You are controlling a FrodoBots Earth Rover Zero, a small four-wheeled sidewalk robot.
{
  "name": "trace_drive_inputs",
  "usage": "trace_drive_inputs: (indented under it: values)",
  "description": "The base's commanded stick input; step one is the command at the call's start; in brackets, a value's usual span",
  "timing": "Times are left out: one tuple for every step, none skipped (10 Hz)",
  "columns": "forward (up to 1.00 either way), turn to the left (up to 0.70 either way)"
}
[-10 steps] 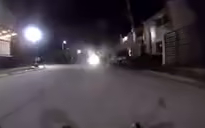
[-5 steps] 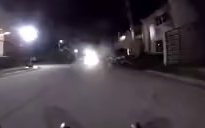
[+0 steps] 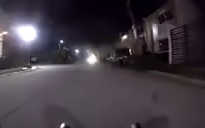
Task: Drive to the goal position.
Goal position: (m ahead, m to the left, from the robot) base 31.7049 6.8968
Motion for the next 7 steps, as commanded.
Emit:
trace_drive_inputs:
  values:
    - [0.85, 0.0]
    - [0.85, 0.0]
    - [0.85, 0.0]
    - [0.85, 0.0]
    - [0.85, 0.0]
    - [0.85, 0.0]
    - [0.85, 0.0]
